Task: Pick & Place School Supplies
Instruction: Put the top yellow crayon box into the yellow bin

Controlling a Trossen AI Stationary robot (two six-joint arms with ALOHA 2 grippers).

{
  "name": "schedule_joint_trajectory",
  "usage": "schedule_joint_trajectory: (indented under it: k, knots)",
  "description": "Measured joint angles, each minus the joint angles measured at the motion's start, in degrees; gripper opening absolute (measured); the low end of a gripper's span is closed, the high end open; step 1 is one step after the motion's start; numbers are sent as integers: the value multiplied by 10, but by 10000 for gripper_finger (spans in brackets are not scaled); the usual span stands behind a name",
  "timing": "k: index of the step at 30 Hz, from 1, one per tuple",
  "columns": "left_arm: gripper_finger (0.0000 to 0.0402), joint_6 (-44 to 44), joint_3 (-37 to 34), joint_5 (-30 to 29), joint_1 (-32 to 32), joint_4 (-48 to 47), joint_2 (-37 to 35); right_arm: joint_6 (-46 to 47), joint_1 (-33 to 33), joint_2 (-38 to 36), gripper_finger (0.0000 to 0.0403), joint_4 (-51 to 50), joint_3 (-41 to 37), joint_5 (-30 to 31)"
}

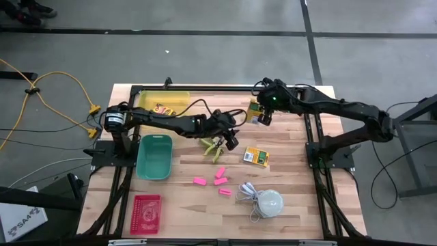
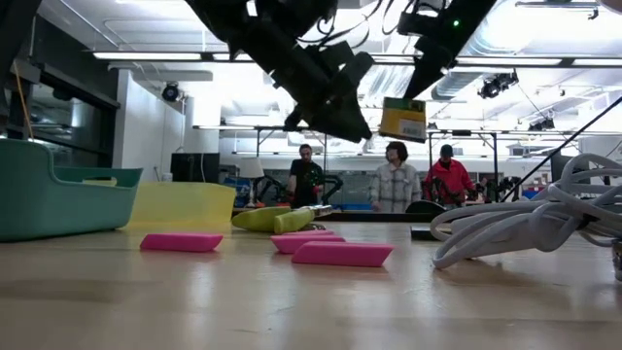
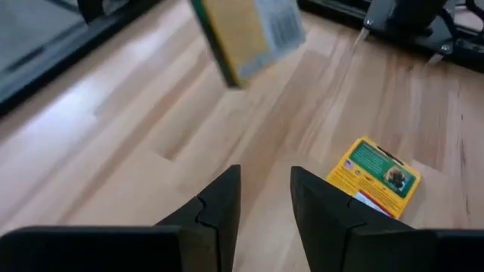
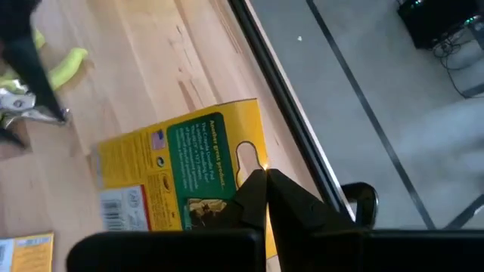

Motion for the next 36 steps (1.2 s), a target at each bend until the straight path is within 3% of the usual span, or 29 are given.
schedule_joint_trajectory:
  k: [15, 29, 36]
  knots:
    - [128, 43, 0, 1, 3, 12, -11, 35, 98, -29, 2, -39, 0, 34]
    - [183, 82, 0, 1, -8, 65, -11, 74, 173, -30, 2, -90, 0, 134]
    - [183, 96, 0, 51, -13, 105, -11, 81, 212, -30, 2, -94, 0, 169]
